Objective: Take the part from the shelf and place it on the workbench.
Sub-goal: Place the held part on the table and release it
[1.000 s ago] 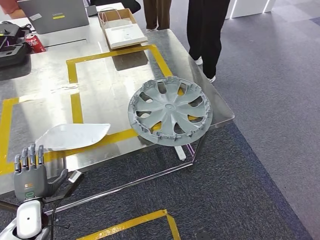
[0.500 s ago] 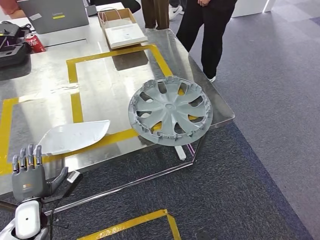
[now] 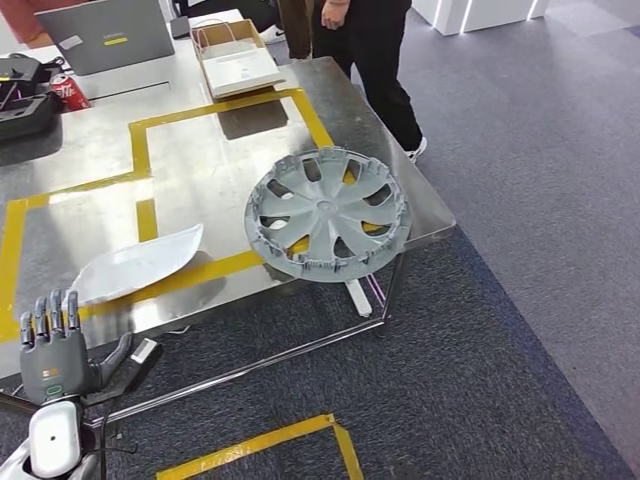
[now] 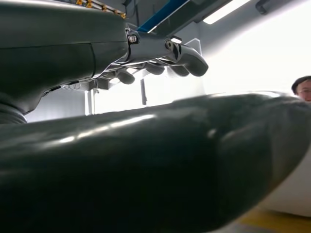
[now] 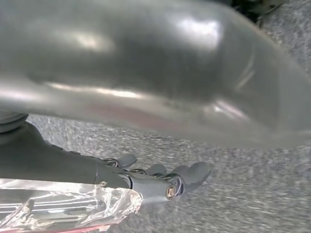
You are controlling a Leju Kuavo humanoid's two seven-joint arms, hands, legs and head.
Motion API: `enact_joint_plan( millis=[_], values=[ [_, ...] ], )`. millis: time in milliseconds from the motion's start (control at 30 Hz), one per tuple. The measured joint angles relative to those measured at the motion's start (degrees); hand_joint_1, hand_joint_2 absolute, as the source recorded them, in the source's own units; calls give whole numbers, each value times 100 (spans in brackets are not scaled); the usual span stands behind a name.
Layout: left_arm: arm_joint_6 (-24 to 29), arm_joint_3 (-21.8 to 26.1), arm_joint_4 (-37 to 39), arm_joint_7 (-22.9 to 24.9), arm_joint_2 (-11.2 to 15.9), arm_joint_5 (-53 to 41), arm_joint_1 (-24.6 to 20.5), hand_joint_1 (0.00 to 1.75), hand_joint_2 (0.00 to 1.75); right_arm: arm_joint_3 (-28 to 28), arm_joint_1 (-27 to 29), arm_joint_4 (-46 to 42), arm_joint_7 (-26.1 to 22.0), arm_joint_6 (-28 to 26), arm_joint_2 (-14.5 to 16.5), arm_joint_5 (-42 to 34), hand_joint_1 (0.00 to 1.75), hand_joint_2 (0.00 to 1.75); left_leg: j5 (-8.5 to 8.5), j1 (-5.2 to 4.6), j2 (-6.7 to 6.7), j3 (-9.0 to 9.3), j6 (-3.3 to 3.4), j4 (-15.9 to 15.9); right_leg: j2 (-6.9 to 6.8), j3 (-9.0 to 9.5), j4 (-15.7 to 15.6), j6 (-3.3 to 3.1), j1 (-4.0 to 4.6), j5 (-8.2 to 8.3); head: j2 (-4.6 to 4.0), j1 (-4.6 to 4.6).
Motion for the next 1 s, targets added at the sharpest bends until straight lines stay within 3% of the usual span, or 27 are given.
enact_joint_plan(
  millis=[33, 100, 167, 200, 233, 267, 333, 367, 400, 500, 533, 567, 667, 700, 733, 767, 833, 867, 900, 933, 1000],
  values=[
    [0, 4, -1, -1, -4, 0, 4, 0, 0, 0, 1, 0, 1, -1, 2, -2, 0, 0, -104, 9, 1, -51, -34, 87, -8, -41, -4, -43, -9, 45, 0, -8],
    [0, 15, -1, -1, -10, 1, 8, 0, 0, -1, -6, 0, 1, -3, 5, -3, 0, 0, -550, 28, 6, -266, -101, 614, -25, -159, -11, -100, -26, 140, 0, -28],
    [0, 22, 0, -3, -20, 2, 15, 0, 0, -1, -4, 0, 1, -4, 5, -3, 0, 0, -1000, 48, 7, -505, -145, 1358, -38, -299, -8, -108, -27, 237, 0, -36],
    [0, 26, 0, -8, -26, 2, 21, 0, 0, -1, -1, 0, 1, -4, 5, -3, 0, 0, -1095, 59, 7, -521, -158, 1553, -42, -371, -6, -96, -30, 288, 0, -35],
    [0, 34, 0, -17, -33, 2, 26, 0, 0, -1, 0, 0, 1, -4, 5, -3, 0, 0, -1092, 70, 7, -428, -167, 1539, -46, -441, -5, -78, -37, 341, 0, -33],
    [-1, 47, 0, -27, -40, 2, 27, 0, 0, 0, 0, 0, 2, -4, 5, -3, 0, 0, -1004, 83, 8, -210, -176, 1297, -46, -506, -4, -53, -49, 394, 0, -34],
    [-3, 82, -1, -44, -55, 1, 12, 0, 0, -1, -4, 1, 3, -4, 4, -3, 0, 0, -803, 107, 7, 390, -205, 476, -42, -605, 6, 21, -66, 490, 0, -41],
    [-5, 96, -2, -50, -62, 0, 3, 0, 0, -1, -7, 2, 4, -4, 3, -3, 0, 0, -742, 109, -9, 600, -188, 156, -38, -637, 5, 62, -67, 539, 0, -37],
    [-6, 108, -2, -55, -70, 1, -1, 0, 0, -1, -9, 3, 5, -4, 2, -3, 0, 0, -717, 103, -25, 702, -159, -20, -35, -655, -6, 103, -63, 590, 0, -34],
    [-14, 127, -2, -61, -88, 1, 14, 0, 0, 0, 6, 4, 11, -4, 1, -3, 0, 0, -617, 69, -43, 630, 14, -27, -29, -670, -80, 213, -80, 719, 0, -22],
    [-18, 130, -2, -61, -94, 1, 15, 0, 0, 1, 13, 4, 15, -3, 1, -2, 0, 0, -568, 66, -33, 590, 69, -23, -33, -707, -34, 234, -87, 644, 0, -16],
    [-22, 131, -2, -62, -98, 0, 13, 0, 0, 1, 18, 4, 17, -3, 1, 0, 0, 0, -511, 64, -23, 539, 119, -26, -38, -778, 134, 244, -86, 452, 0, -9],
    [-35, 137, -2, -62, -108, 0, 16, 0, 0, 2, 15, 4, 20, -2, 1, 5, 0, 0, -333, 18, -8, 330, 204, -22, -48, -1079, 1241, 220, -39, -380, 0, 9],
    [-43, 138, -2, -62, -110, 0, 19, 0, 0, 2, 14, 4, 21, -2, 1, 6, 0, 0, -272, -5, -7, 251, 216, -20, -48, -1107, 1534, 202, -16, -497, 0, 11],
    [-50, 138, -2, -62, -113, 0, 22, 0, 0, 2, 14, 4, 23, -2, 1, 7, 0, 0, -212, -28, -6, 173, 223, -17, -47, -1042, 1642, 173, 9, -489, 0, 11],
    [-56, 138, -2, -62, -116, 0, 23, 0, 0, 2, 13, 4, 26, -2, 1, 8, 0, 0, -153, -50, -6, 96, 225, -16, -47, -868, 1534, 130, 37, -387, 0, 11],
    [-67, 138, -2, -62, -119, 0, 25, 0, 0, 2, -6, 4, 30, -2, 1, 9, 0, 0, -40, -89, -9, -35, 215, -10, -43, -254, 798, 15, 100, -224, 0, 10],
    [-72, 139, -2, -61, -118, 0, 25, 0, 0, 2, -22, 4, 29, -3, 1, 11, 0, 0, 12, -103, -8, -78, 201, -6, -43, 48, 394, -25, 124, -222, 0, 3],
    [-77, 139, -2, -61, -117, 0, 23, 0, 0, 2, -33, 4, 28, -4, 1, 12, 0, 0, 62, -106, -7, -101, 181, -7, -39, 237, 93, -50, 145, -249, 0, 3],
    [-81, 139, -2, -60, -119, -1, 20, 0, 0, 3, -41, 4, 28, -4, 1, 12, 0, 0, 112, -101, -4, -111, 154, -12, -36, 317, -68, -65, 164, -283, 0, 13],
    [-86, 137, -2, -59, -119, -2, 21, 0, 0, 4, -33, 5, 30, -5, 5, 11, 0, 0, 188, -78, -4, -124, 91, -31, -39, 256, -121, -109, 171, -193, 0, 43]
  ],
)
